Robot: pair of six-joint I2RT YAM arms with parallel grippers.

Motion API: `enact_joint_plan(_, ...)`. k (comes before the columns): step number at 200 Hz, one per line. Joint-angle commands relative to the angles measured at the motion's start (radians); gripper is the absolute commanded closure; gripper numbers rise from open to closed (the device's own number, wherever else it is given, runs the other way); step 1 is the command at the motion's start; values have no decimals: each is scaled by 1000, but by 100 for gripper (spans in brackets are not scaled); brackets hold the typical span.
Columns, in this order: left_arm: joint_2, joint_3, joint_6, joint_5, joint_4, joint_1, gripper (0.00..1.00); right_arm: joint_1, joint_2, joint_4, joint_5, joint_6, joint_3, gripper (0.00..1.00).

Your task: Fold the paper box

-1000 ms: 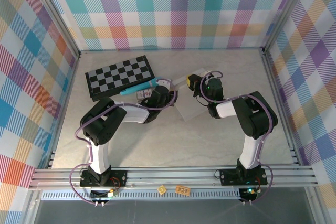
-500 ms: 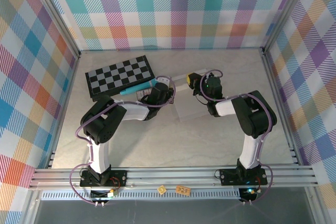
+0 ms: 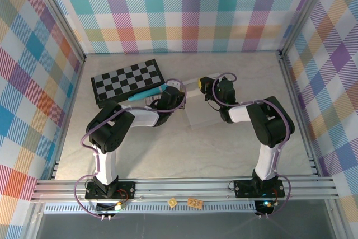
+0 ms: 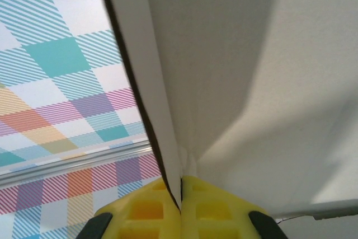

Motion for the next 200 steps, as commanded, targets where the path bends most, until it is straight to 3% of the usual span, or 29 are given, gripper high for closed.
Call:
enact_joint_plan(1, 13, 65, -19, 54, 55, 1, 85, 58, 64, 11, -54, -37, -12, 100)
enact_joint_plan(109, 29, 122, 4, 43, 9, 35, 72, 90, 124, 166, 16, -59, -107, 100)
enact_joint_plan(144, 50, 150, 7, 82, 8, 44, 81, 89, 137, 176, 9, -39, -100, 100)
enact_joint_plan(185, 60, 160, 0, 97, 19, 44, 100, 92, 124, 113, -5, -37, -62, 100)
enact_joint_plan(200, 51, 162, -14, 108, 16, 42, 100, 99, 103, 77, 23, -43, -60, 100)
